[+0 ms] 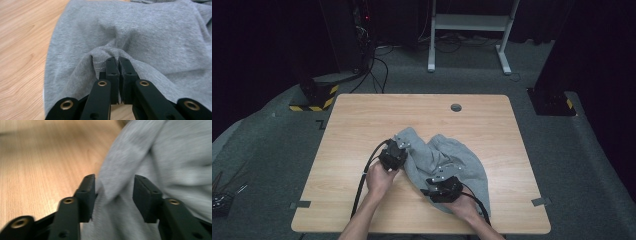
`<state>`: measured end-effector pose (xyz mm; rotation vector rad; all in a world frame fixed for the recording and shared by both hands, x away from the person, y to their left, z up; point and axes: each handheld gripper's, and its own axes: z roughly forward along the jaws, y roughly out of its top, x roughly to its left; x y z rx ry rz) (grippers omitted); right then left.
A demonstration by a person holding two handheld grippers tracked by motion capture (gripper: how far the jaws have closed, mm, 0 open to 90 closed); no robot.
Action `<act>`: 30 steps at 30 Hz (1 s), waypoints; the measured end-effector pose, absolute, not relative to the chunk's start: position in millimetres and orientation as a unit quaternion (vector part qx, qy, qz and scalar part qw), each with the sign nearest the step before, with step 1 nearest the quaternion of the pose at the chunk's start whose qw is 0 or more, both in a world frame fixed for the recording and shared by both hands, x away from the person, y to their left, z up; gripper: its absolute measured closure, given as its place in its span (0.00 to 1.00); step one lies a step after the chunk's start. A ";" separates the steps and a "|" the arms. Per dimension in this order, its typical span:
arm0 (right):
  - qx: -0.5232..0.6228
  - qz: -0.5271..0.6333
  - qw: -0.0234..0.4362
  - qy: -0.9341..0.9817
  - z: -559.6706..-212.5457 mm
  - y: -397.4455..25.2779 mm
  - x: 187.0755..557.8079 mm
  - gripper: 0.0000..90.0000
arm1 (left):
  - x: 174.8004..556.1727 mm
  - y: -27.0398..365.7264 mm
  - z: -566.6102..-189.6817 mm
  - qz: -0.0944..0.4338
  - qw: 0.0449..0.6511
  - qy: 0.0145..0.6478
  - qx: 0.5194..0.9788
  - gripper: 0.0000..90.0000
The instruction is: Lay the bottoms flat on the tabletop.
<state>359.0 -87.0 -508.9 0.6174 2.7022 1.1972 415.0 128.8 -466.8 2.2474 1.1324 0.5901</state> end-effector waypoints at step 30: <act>0.246 0.368 0.083 0.893 -510.8 -112.1 381.2 0.85 | 417.3 147.1 -480.2 0.188 0.328 0.475 0.795 0.68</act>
